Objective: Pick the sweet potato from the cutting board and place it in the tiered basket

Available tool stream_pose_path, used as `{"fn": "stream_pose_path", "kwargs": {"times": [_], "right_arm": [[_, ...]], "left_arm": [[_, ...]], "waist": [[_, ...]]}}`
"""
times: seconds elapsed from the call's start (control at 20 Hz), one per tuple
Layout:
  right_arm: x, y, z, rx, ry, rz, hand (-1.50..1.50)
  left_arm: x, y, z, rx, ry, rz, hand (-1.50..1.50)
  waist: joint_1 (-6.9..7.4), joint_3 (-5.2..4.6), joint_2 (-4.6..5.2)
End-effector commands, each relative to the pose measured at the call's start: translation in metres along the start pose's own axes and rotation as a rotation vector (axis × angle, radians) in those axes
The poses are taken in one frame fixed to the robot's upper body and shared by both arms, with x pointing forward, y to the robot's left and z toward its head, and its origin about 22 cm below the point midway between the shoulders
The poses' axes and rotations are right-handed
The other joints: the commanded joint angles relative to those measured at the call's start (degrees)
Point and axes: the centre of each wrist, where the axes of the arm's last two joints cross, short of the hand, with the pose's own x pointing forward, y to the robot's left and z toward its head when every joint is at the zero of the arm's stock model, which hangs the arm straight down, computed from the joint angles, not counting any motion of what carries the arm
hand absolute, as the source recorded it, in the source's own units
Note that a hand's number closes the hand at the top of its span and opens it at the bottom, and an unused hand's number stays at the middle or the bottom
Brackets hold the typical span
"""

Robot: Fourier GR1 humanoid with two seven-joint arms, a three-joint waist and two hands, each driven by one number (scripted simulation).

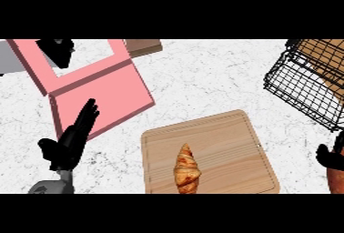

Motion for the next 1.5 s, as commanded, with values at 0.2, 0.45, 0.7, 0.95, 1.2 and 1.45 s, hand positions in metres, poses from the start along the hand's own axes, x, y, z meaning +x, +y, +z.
{"fn": "stream_pose_path", "kwargs": {"times": [0.2,0.45,0.7,0.95,1.2,1.45], "right_arm": [[-0.09,-0.105,-0.012,-0.302,-0.029,-0.445,1.5],[-0.153,-0.151,0.004,-0.389,-0.117,-0.488,1.5],[-0.176,-0.218,0.011,-0.393,-0.091,-0.575,1.5],[-0.153,-0.255,0.014,-0.38,-0.047,-0.617,1.5],[-0.127,-0.283,-0.015,-0.359,-0.018,-0.64,1.5],[-0.1,-0.289,-0.046,-0.323,-0.015,-0.605,1.5]], "left_arm": [[-0.004,0.006,0.009,-0.004,0.02,0.011,0.0],[0.014,0.005,-0.005,-0.052,-0.019,-0.011,0.0],[0.004,-0.028,-0.008,-0.123,-0.045,-0.001,0.0],[0.021,-0.028,-0.017,-0.125,-0.05,-0.012,0.0],[0.021,-0.033,-0.02,-0.152,-0.059,-0.021,0.0],[0.03,-0.048,-0.031,-0.197,-0.054,-0.007,0.0]], "waist": [[0.15,-0.1,-0.31],[3.93,-0.23,0.64],[8.03,-0.34,1.41],[9.25,-0.34,1.57],[10.42,-0.31,1.79],[11.52,-0.3,2.08]]}}
